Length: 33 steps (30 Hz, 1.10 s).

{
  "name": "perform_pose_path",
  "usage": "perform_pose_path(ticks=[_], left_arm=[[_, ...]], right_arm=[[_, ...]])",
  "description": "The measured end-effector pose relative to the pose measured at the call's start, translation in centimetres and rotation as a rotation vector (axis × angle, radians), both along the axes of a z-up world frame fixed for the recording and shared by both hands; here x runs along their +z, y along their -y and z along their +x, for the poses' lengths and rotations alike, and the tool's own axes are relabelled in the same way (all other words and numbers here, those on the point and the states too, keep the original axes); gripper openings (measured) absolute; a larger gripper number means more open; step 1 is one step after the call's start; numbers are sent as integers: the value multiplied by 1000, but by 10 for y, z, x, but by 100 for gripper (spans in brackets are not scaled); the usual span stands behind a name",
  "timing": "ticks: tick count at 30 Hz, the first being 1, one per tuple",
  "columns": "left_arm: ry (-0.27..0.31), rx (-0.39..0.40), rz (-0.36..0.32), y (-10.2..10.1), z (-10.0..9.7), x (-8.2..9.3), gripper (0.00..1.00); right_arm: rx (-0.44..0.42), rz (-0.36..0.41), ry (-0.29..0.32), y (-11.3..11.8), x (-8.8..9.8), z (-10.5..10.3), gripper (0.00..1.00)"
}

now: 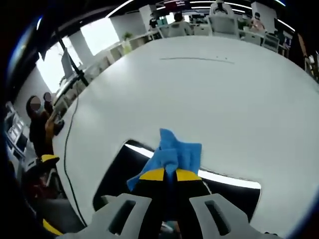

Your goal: Wipe the mirror surface with the cleaning cloth until all visible marks leave the cleaned area.

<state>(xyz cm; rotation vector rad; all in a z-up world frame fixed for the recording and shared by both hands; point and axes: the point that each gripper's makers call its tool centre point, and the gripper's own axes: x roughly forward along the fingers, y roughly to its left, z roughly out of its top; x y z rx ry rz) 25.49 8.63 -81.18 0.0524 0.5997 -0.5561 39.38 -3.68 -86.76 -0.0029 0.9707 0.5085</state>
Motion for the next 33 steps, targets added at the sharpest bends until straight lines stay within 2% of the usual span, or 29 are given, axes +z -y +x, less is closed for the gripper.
perform_pose_path(ticks=[10,33], left_arm=[[0,3,5,0,0,0,98],[-2,4,6,0,0,-1,98]], right_arm=[[32,5,17,1,1,-2,1],[13,-5,17,26,0,0,1]])
